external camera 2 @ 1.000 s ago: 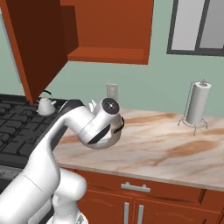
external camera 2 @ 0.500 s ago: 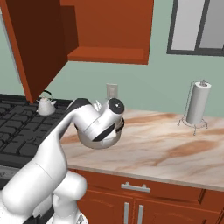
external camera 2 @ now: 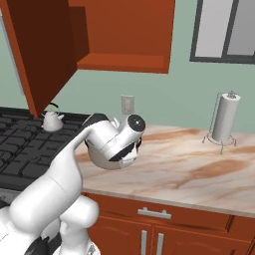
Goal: Pick the kettle from the cabinet and place it on a stove burner. Then pick the pot from the counter and place it on another stove burner. Finally, turn both burners on.
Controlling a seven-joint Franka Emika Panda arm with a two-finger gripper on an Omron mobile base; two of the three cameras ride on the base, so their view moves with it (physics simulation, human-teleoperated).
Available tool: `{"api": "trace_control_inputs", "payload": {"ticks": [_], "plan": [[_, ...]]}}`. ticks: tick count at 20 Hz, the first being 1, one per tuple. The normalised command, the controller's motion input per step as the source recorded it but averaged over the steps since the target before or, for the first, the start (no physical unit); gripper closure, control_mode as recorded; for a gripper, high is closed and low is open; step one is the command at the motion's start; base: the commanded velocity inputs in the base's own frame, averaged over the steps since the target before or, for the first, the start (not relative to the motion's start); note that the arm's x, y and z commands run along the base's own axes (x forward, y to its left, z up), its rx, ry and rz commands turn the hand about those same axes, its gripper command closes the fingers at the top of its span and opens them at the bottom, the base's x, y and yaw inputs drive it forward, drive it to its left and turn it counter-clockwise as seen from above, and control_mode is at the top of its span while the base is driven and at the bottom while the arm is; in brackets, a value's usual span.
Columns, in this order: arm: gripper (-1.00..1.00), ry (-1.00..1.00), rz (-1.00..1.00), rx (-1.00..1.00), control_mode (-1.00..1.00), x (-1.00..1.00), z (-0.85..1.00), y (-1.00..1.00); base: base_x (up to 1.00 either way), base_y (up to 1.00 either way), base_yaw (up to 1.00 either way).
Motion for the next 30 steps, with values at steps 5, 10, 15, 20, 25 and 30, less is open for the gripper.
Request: {"api": "trace_control_inputs", "payload": {"ticks": [5, 10, 15, 20, 25, 30], "plan": [[-1.0, 0.0, 0.0, -0.02, -1.0, 0.17, -0.1, 0.0, 0.0, 0.0, 0.0], [-1.0, 0.01, 0.0, -0.03, -1.0, 0.12, -0.11, 0.0, 0.0, 0.0, 0.0], [-1.0, 0.03, 0.0, -0.03, -1.0, 0.1, -0.15, 0.0, 0.0, 0.0, 0.0], [-1.0, 0.02, 0.0, -0.02, -1.0, 0.14, -0.15, 0.0, 0.0, 0.0, 0.0], [-1.0, 0.02, 0.0, -0.02, -1.0, 0.15, -0.14, 0.0, 0.0, 0.0, 0.0], [-1.0, 0.01, 0.0, -0.02, -1.0, 0.14, -0.16, 0.0, 0.0, 0.0, 0.0]]}}
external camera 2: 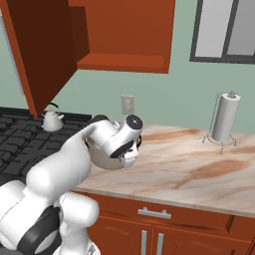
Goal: Pick the kettle from the cabinet and place it on a stove burner. Then pick the pot from the counter and place it on another stove burner. Finally, turn both burners on.
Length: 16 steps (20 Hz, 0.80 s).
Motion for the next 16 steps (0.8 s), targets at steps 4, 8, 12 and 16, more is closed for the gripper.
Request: {"api": "trace_control_inputs", "payload": {"ticks": [4, 8, 12, 16], "plan": [[-1.0, 0.01, 0.0, -0.02, -1.0, 0.16, -0.16, 0.0, 0.0, 0.0, 0.0], [-1.0, 0.01, 0.0, -0.02, -1.0, 0.16, -0.15, 0.0, 0.0, 0.0, 0.0], [-1.0, 0.01, 0.0, -0.01, -1.0, 0.19, -0.16, 0.0, 0.0, 0.0, 0.0], [-1.0, 0.01, 0.0, -0.02, -1.0, 0.21, -0.18, 0.0, 0.0, 0.0, 0.0]]}}
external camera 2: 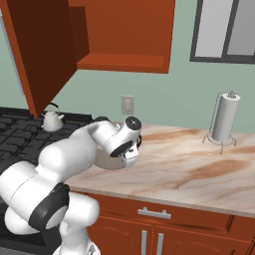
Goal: Pick the kettle from the cabinet and place it on a stove burner. Then pick the pot from the counter and place it on another stove burner. Finally, turn both burners on.
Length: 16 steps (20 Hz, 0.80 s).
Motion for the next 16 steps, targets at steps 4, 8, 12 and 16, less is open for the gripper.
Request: {"api": "trace_control_inputs", "payload": {"ticks": [4, 8, 12, 16], "plan": [[-1.0, 0.0, 0.0, -0.02, -1.0, 0.14, -0.16, 0.0, 0.0, 0.0, 0.0], [1.0, 0.02, 0.0, -0.01, -1.0, 0.02, -0.16, 0.0, 0.0, 0.0, 0.0], [1.0, 0.01, 0.0, -0.01, -1.0, 0.03, -0.16, 0.0, 0.0, 0.0, 0.0], [1.0, 0.0, 0.0, 0.0, -1.0, 0.0, -0.06, 0.0, 0.0, 0.0, 0.0]]}}
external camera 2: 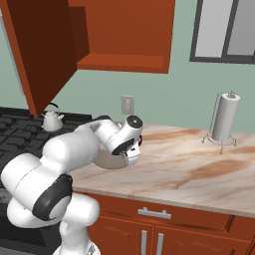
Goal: Pick the kettle from the cabinet and place it on a stove burner. Then pick the pot from the counter and place it on another stove burner. Finally, turn both burners on.
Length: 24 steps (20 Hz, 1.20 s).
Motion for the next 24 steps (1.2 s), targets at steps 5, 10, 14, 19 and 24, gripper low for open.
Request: {"api": "trace_control_inputs", "payload": {"ticks": [5, 10, 14, 19, 24], "plan": [[1.0, 0.04, 0.0, 0.0, -1.0, 0.0, -0.17, 0.0, 0.0, 0.0, 0.0], [1.0, 0.0, 0.0, 0.0, -1.0, 0.0, -0.03, 0.0, 0.0, 0.0, 0.0], [1.0, 0.0, 0.0, 0.0, -1.0, -0.02, 0.0, 0.0, 0.0, 0.0, 0.0], [1.0, -0.02, -0.02, 0.0, -1.0, -0.15, 0.05, -0.01, 0.0, 0.0, 0.0], [1.0, -0.02, -0.02, -0.01, -1.0, -0.21, 0.15, 0.0, 0.0, 0.0, 0.0]]}}
